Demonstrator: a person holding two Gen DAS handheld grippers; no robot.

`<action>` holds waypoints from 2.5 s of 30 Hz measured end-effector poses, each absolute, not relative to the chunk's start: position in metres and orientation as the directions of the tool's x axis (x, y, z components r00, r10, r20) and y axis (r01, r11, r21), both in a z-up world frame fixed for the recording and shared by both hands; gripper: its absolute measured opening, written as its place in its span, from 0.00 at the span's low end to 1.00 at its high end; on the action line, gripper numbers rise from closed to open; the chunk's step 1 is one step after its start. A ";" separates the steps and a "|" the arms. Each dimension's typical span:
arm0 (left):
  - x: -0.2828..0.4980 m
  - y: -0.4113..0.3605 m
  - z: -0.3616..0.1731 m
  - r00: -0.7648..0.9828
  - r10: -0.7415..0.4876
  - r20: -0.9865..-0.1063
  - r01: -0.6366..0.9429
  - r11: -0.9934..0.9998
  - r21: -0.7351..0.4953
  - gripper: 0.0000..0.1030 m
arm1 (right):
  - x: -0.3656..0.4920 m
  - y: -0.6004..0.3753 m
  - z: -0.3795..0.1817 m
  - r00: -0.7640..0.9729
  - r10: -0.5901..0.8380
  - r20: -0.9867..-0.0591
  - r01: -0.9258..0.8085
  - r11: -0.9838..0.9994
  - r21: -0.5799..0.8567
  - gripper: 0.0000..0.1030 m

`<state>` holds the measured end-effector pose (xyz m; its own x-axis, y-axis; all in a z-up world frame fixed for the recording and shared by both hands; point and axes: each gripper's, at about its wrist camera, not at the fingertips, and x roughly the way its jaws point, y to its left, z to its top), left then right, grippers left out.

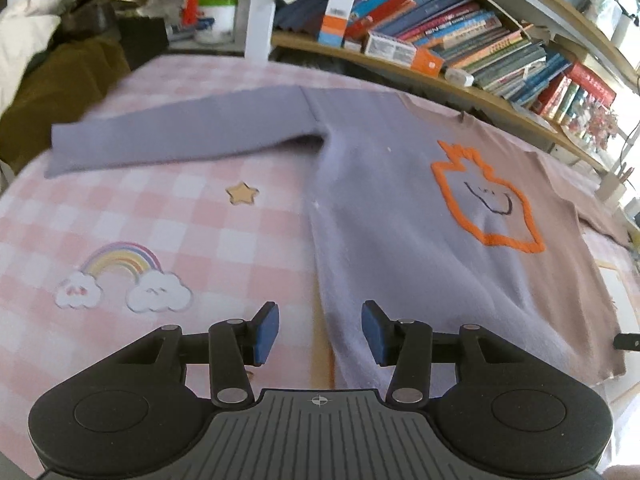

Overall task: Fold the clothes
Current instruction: 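Grasp the lavender hem with the left gripper while the right grasps the brown hem, pulling taut, then open both grippers on the hem and lift them off the sweater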

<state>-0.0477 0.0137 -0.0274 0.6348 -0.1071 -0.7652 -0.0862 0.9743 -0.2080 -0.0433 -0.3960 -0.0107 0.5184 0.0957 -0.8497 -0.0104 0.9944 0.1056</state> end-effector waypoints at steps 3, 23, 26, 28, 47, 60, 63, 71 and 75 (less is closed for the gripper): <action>-0.047 0.011 -0.030 0.628 -0.114 -0.770 -0.084 0.973 -0.214 0.45 | -0.047 -0.399 -0.011 0.522 0.104 -0.847 0.003 0.992 0.124 0.38; -0.039 0.026 -0.016 0.643 -0.175 -0.745 -0.148 0.927 -0.345 0.03 | -0.048 -0.384 -0.003 0.537 0.162 -0.828 -0.039 0.985 0.168 0.04; -0.039 0.031 -0.012 0.645 -0.193 -0.740 -0.157 0.914 -0.375 0.03 | -0.052 -0.391 0.016 0.554 0.195 -0.809 -0.048 0.978 0.203 0.04; -0.037 0.030 -0.016 0.632 -0.185 -0.753 -0.155 0.921 -0.357 0.03 | -0.051 -0.393 0.021 0.558 0.192 -0.807 -0.050 0.979 0.198 0.04; -0.031 0.033 -0.032 0.599 -0.177 -0.781 -0.094 0.953 -0.288 0.03 | -0.056 -0.381 -0.014 0.549 0.110 -0.828 0.043 0.986 0.159 0.04; -0.032 0.035 -0.033 0.601 -0.193 -0.776 -0.046 0.960 -0.275 0.05 | -0.060 -0.373 -0.015 0.560 0.081 -0.825 0.024 0.993 0.113 0.05; -0.035 0.033 -0.032 0.604 -0.185 -0.775 -0.037 0.965 -0.260 0.09 | -0.061 -0.369 -0.015 0.564 0.057 -0.824 0.030 0.996 0.089 0.05; -0.046 0.023 -0.017 0.659 -0.143 -0.739 0.011 0.983 -0.181 0.19 | -0.066 -0.363 -0.004 0.606 -0.010 -0.795 0.078 0.996 0.046 0.39; -0.051 0.014 -0.006 0.685 -0.134 -0.717 0.021 0.986 -0.164 0.24 | -0.071 -0.361 0.006 0.635 -0.005 -0.773 0.078 0.995 0.058 0.56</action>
